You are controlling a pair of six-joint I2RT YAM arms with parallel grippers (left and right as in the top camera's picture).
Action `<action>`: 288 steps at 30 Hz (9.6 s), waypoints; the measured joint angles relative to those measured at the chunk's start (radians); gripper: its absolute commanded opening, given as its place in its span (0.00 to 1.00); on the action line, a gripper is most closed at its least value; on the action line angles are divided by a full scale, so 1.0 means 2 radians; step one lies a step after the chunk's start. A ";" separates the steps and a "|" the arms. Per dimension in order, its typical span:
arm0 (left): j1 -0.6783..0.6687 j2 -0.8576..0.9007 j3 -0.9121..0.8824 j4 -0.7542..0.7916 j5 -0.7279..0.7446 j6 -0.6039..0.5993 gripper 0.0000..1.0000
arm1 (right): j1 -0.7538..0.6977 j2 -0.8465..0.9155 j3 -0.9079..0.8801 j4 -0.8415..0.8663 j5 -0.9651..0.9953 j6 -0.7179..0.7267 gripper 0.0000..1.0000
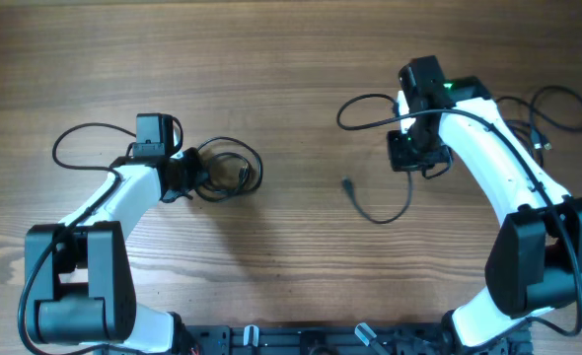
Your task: Untangle cables
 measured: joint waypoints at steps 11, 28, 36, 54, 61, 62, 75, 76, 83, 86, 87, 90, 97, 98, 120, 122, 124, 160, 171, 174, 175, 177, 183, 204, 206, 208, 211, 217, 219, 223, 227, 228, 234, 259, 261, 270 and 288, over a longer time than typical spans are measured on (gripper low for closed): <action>0.000 0.000 0.000 0.000 0.000 0.000 0.11 | -0.135 0.000 0.126 -0.007 0.071 0.069 0.04; 0.000 0.000 0.000 0.000 0.002 0.000 0.11 | -0.234 -0.001 0.065 0.002 0.280 0.327 0.17; 0.000 0.000 0.000 0.000 0.004 0.000 0.12 | -0.249 -0.001 -0.056 0.130 0.299 0.347 0.69; 0.000 0.000 0.000 0.002 0.006 0.000 0.12 | -0.256 -0.002 0.032 0.143 -0.017 0.116 1.00; 0.000 0.000 0.000 0.014 0.051 0.005 0.36 | -0.242 -0.001 0.032 0.131 -0.238 0.002 1.00; 0.000 0.000 0.000 0.016 0.066 0.010 0.40 | -0.233 -0.001 0.032 0.128 -0.253 -0.010 1.00; -0.018 0.000 0.000 0.032 0.143 0.034 1.00 | -0.008 -0.001 0.022 0.157 -0.253 -0.038 1.00; -0.018 0.000 0.000 0.031 0.145 0.034 1.00 | 0.005 -0.001 0.022 0.157 -0.232 -0.031 0.99; -0.018 -0.002 0.000 0.026 0.147 0.034 1.00 | 0.032 -0.001 0.017 0.044 0.186 0.180 1.00; -0.018 -0.002 0.000 0.026 0.147 0.034 1.00 | -0.014 -0.001 0.017 0.016 0.276 0.221 1.00; -0.018 -0.002 0.000 0.026 0.147 0.034 1.00 | -0.036 -0.001 0.017 0.013 0.290 0.226 1.00; -0.018 -0.002 0.000 0.026 0.148 0.034 1.00 | -0.118 -0.001 0.017 0.017 0.308 0.235 1.00; -0.018 -0.002 0.000 0.026 0.151 0.034 1.00 | -0.282 -0.001 0.017 0.128 0.167 0.225 1.00; -0.018 -0.002 0.000 0.026 0.151 0.034 1.00 | -0.297 -0.001 0.017 0.143 0.146 0.223 1.00; -0.018 -0.002 0.000 0.027 0.153 0.034 1.00 | -0.084 -0.001 0.017 0.263 -0.199 -0.015 1.00; -0.018 -0.002 0.000 0.027 0.153 0.034 1.00 | -0.039 -0.001 0.017 0.269 -0.189 -0.022 1.00; -0.018 -0.003 0.000 0.027 0.157 0.034 1.00 | 0.008 -0.001 0.017 0.270 -0.184 -0.025 1.00; 0.073 -0.113 -0.002 -0.058 -0.078 -0.060 1.00 | 0.353 0.175 0.017 0.418 -0.088 -0.038 0.04; 0.073 -0.113 -0.002 -0.053 -0.076 -0.060 1.00 | 0.280 0.141 0.017 0.379 0.116 0.091 0.04; 0.073 -0.113 -0.002 -0.053 -0.072 -0.060 1.00 | 0.220 0.138 0.017 0.348 0.147 0.150 0.04; 0.073 -0.113 -0.002 -0.053 -0.070 -0.060 1.00 | 0.201 0.138 0.017 0.341 0.153 0.163 0.04; 0.073 -0.113 -0.003 -0.052 -0.065 -0.061 1.00 | 0.159 0.138 0.017 0.329 0.159 0.188 0.06; 0.073 -0.113 -0.003 -0.050 -0.063 -0.062 1.00 | 0.069 0.138 0.017 0.303 0.148 0.208 0.78; -0.044 -0.113 -0.003 0.011 -0.005 -0.013 1.00 | 0.037 0.138 0.017 0.355 0.078 0.103 1.00; -0.065 -0.113 -0.003 0.012 -0.003 -0.011 1.00 | 0.037 0.138 0.017 0.356 0.078 0.103 1.00; -0.081 -0.113 -0.003 0.007 -0.002 -0.010 1.00 | 0.037 0.138 0.017 0.356 0.078 0.103 1.00; -0.086 -0.113 -0.003 0.002 -0.003 -0.010 1.00 | 0.037 0.138 0.017 0.356 0.078 0.101 1.00; -0.086 -0.113 -0.003 0.002 -0.003 -0.010 0.99 | 0.037 0.138 0.017 0.356 0.078 0.101 1.00; -0.086 -0.113 -0.003 0.002 -0.003 -0.010 1.00 | 0.037 0.138 0.017 0.356 0.078 0.101 1.00; -0.086 -0.113 -0.003 0.002 -0.003 -0.008 1.00 | 0.037 0.138 0.017 0.356 0.078 0.100 1.00; -0.086 -0.113 -0.003 0.002 -0.003 -0.008 1.00 | 0.037 0.138 0.017 0.356 0.078 0.100 1.00; -0.086 -0.113 -0.003 0.002 -0.003 -0.008 1.00 | 0.037 0.138 0.017 0.356 0.078 0.100 1.00; -0.086 -0.113 -0.003 0.002 -0.003 -0.007 1.00 | 0.037 0.138 0.017 0.356 0.078 0.100 1.00; -0.086 -0.113 -0.003 0.002 -0.003 -0.006 1.00 | 0.037 0.138 0.017 0.357 0.078 0.100 1.00; -0.086 -0.113 -0.003 0.002 -0.003 -0.006 1.00 | 0.037 0.138 0.017 0.359 0.078 0.100 1.00; -0.086 -0.113 -0.003 0.002 -0.003 -0.006 1.00 | 0.069 0.100 0.017 0.358 0.078 0.100 1.00; -0.086 -0.113 -0.003 0.002 -0.003 -0.006 1.00 | 0.127 -0.369 0.017 0.360 0.078 0.100 1.00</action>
